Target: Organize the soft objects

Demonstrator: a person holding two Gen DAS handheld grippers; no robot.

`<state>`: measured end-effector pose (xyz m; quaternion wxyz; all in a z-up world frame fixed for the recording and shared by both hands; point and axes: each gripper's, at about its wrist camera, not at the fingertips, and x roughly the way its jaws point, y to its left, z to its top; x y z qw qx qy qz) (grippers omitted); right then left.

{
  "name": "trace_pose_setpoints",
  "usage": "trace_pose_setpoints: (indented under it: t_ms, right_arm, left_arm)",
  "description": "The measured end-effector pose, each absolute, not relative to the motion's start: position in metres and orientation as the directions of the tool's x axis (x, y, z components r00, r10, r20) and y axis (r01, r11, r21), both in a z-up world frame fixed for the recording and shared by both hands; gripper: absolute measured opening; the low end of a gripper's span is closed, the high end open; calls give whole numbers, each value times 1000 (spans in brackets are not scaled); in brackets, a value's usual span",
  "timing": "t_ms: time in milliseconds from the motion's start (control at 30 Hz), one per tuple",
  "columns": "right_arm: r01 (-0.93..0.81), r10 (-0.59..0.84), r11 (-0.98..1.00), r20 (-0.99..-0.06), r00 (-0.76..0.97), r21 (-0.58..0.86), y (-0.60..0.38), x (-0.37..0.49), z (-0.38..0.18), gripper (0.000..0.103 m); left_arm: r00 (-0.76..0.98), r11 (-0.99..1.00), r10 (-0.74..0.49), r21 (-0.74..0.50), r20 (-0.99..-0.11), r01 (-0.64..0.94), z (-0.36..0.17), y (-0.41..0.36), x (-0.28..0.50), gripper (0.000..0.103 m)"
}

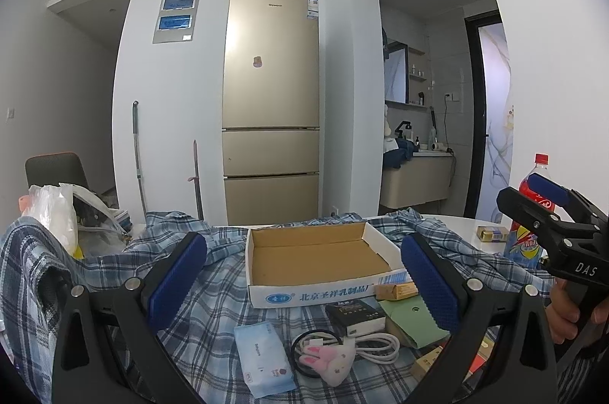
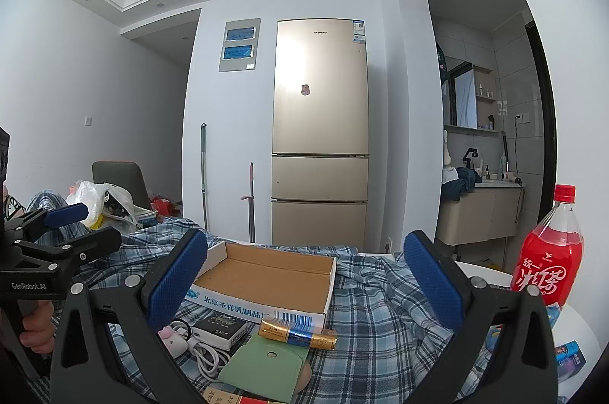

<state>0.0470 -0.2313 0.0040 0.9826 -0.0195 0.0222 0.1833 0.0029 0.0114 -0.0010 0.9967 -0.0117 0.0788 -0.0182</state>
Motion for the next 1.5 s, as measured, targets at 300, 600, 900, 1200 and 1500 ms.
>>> trace_pose_setpoints:
  t_ms: [300,600,900,1200,1500]
  right_arm:
    - [-362,360,932,-52,931,-31,-230,49,2,103]
    - [-362,361,931,-51,931,-31,-230,46,5,103]
    - [-360,358,933,-53,932,-28,-231,49,7,103]
    - [-360,358,933,-51,932,-27,-231,49,6,103]
    - [-360,358,933,-51,932,-26,-231,49,6,103]
  left_arm:
    - [987,999,-37,-27,-159,34,-1,12,3,103]
    - [987,999,-37,-26,-158,33,-1,12,3,103]
    - [987,999,-36,-27,-158,32,-1,12,4,103]
    - [987,999,-36,-27,-157,32,-1,12,3,103]
    - [987,999,-35,-26,-156,31,-1,12,4,103]
